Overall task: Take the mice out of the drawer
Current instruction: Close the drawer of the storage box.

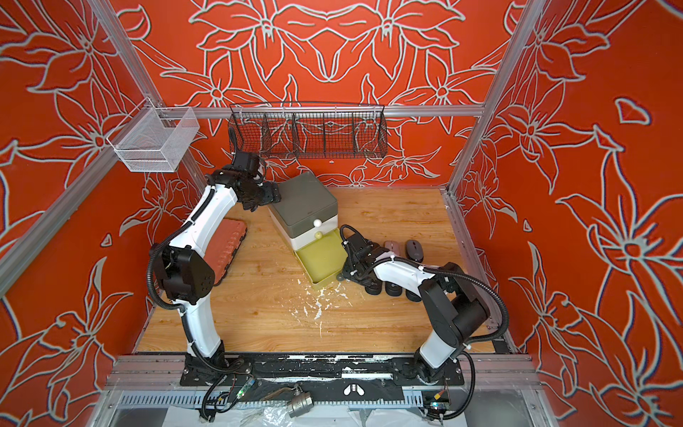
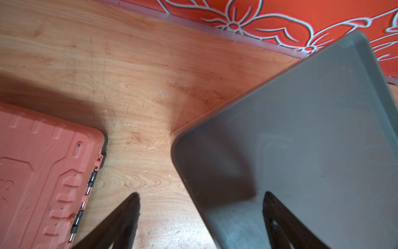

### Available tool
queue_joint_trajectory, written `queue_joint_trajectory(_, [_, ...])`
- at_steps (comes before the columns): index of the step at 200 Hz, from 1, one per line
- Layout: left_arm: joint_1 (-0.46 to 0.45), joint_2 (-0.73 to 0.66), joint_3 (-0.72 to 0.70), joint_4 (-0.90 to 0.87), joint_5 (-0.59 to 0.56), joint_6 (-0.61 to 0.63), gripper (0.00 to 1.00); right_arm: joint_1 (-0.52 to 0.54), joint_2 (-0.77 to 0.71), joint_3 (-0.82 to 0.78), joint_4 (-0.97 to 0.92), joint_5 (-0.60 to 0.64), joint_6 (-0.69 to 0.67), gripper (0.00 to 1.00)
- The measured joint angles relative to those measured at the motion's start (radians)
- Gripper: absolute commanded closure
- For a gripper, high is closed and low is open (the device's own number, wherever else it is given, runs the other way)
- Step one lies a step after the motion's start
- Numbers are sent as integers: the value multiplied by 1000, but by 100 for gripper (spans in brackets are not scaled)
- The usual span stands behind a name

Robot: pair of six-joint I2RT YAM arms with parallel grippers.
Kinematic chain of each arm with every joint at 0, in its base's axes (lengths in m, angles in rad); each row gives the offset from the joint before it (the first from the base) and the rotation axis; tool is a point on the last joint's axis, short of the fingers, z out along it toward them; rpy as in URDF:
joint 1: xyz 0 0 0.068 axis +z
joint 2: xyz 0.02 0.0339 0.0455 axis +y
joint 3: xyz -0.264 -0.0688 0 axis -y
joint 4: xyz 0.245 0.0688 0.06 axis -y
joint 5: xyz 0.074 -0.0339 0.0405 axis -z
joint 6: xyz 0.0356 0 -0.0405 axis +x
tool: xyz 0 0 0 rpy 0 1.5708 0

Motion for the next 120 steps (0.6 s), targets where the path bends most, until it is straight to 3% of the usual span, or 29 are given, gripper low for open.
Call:
queue_joint_trajectory(70, [0,-17,-67,67,31,-5,28,-2,57,91,-16,48,-15,50])
queue_joint_trajectory(120, [0,-25,-85,86,43,-9,29,-17,101,136,-27,61,-34,49])
